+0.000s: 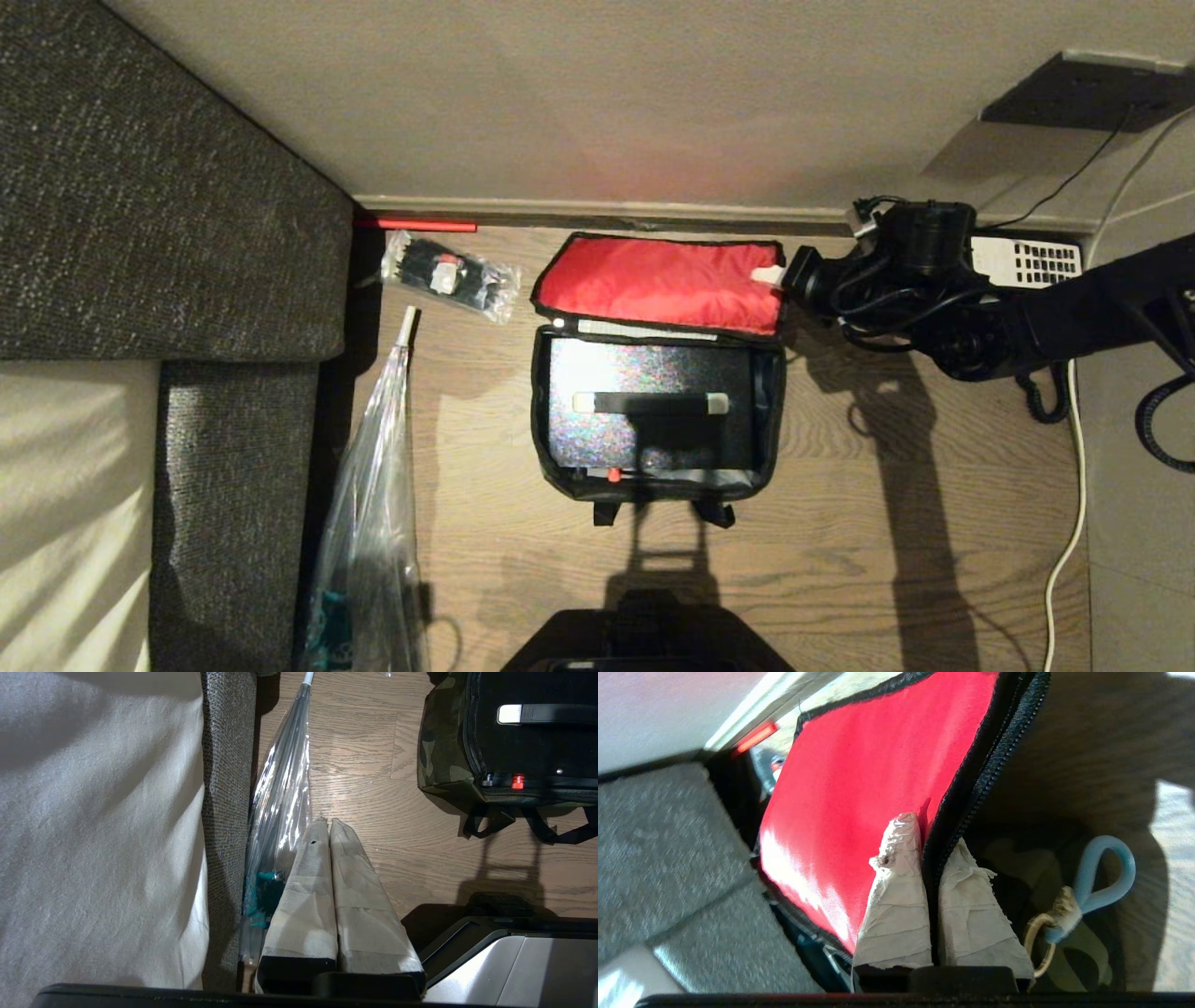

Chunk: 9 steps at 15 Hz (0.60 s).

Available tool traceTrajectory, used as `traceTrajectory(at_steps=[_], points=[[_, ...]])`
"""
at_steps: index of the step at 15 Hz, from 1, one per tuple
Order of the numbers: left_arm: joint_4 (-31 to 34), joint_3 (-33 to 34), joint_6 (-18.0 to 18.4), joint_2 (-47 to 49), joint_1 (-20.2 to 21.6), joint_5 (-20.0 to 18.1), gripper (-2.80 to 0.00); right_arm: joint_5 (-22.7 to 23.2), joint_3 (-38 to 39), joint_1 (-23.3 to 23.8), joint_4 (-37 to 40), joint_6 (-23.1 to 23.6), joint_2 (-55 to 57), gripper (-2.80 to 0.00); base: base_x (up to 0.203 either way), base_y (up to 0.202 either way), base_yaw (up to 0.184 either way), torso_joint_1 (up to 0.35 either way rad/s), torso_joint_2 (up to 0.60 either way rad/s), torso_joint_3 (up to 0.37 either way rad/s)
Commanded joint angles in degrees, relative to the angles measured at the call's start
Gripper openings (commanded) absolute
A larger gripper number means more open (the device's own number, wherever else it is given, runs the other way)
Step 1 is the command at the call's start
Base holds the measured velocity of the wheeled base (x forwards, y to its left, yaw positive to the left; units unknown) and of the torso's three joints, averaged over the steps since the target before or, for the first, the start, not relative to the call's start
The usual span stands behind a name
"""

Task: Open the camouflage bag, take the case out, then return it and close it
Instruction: Close the top of the storage box

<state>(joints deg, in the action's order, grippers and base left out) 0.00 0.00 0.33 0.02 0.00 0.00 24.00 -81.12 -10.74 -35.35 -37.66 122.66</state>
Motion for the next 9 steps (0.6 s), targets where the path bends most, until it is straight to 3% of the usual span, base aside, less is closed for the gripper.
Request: traceTrajectory(at_steps=[1, 3, 7, 9], points=[[0.0, 0.1, 0.0, 0.0, 0.0, 0.0, -2.8, 1.2, 0.5, 0.0, -0.2, 1.7, -0.8, -2.8, 0.0, 0.0, 0.0, 0.0, 0.0, 0.0], [0.0, 0.1, 0.0, 0.0, 0.0, 0.0, -2.8, 2.2, 2.6, -0.1, -0.7, 4.8, -1.6, -2.8, 0.0, 0.0, 0.0, 0.0, 0.0, 0.0], [0.0, 0.0, 0.0, 0.0, 0.0, 0.0, -2.8, 5.5, 5.0, -0.1, -7.9, 6.3, -2.5, -2.8, 0.0, 0.0, 0.0, 0.0, 0.0, 0.0], [0.0, 0.1, 0.0, 0.0, 0.0, 0.0, -2.8, 7.4, 7.4, -0.1, -10.6, 10.9, -2.8, -2.8, 0.0, 0.0, 0.0, 0.0, 0.0, 0.0]])
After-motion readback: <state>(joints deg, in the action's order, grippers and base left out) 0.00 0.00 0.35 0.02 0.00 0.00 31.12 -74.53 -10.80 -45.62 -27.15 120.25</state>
